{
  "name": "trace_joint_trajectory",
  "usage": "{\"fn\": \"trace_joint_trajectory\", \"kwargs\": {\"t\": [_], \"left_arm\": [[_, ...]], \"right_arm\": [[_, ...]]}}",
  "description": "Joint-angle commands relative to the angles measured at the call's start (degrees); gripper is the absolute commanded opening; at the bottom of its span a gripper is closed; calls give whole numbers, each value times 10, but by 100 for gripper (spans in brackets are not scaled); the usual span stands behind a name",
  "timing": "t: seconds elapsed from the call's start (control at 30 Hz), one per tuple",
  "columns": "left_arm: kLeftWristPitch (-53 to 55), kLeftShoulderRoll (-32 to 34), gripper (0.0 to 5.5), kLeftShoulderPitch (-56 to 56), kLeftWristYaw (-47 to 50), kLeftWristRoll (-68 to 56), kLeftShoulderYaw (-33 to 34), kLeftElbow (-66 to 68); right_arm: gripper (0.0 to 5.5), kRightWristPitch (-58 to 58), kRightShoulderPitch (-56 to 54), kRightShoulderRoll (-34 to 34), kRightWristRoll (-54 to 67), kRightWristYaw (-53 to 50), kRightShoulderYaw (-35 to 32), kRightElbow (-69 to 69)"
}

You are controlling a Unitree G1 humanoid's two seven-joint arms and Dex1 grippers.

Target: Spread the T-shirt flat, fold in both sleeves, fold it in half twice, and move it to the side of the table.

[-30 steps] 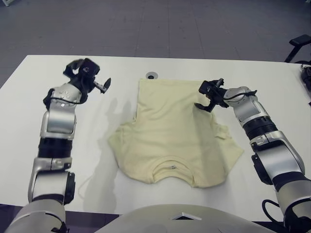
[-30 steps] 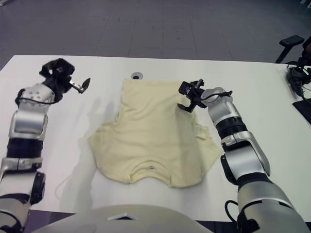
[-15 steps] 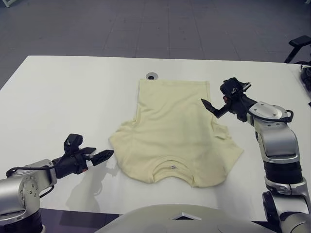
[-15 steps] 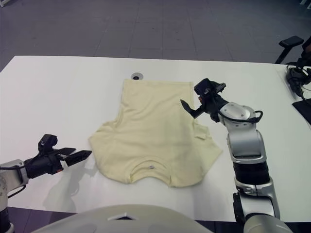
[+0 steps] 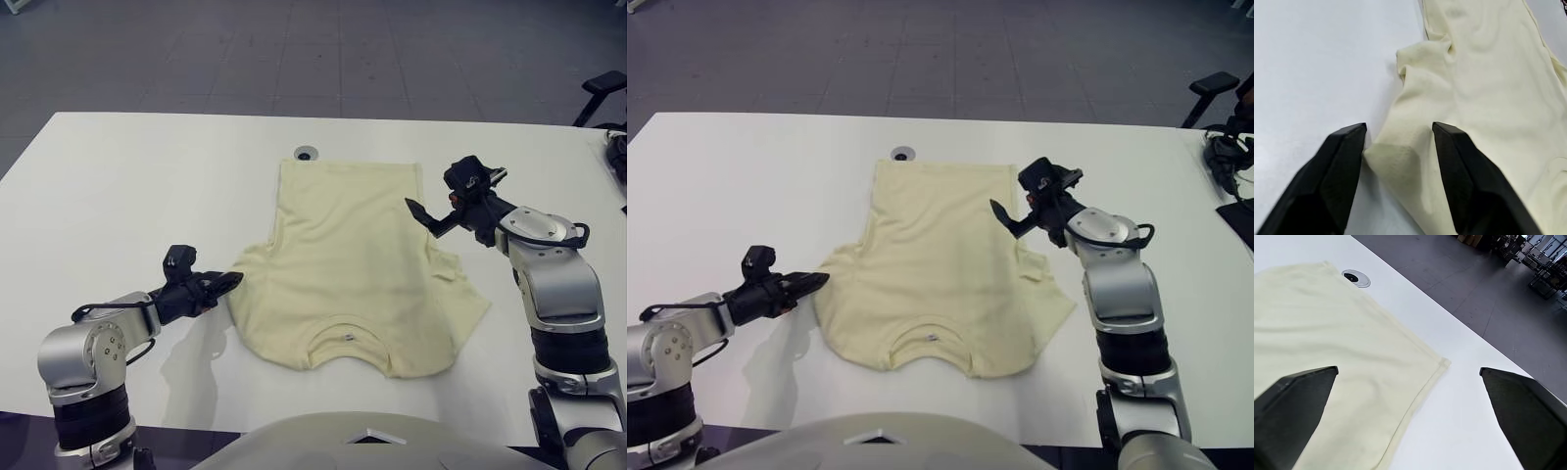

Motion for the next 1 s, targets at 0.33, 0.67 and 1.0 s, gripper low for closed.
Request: {"fn": "trace_joint_trajectory", "kwargs": {"t": [0.33, 0.67, 1.0], "left_arm": [[-24, 37, 1, -40, 37, 0, 11, 66], [-34, 128, 1, -98, 5, -29, 29, 103], [87, 122, 1, -124, 0, -136, -41, -73]], "right_arm": [[540, 2, -5, -9, 6, -10, 6, 0], [540, 6, 9, -12, 5, -27, -3, -6], [540, 14, 24, -3, 9, -46, -4, -22]]}}
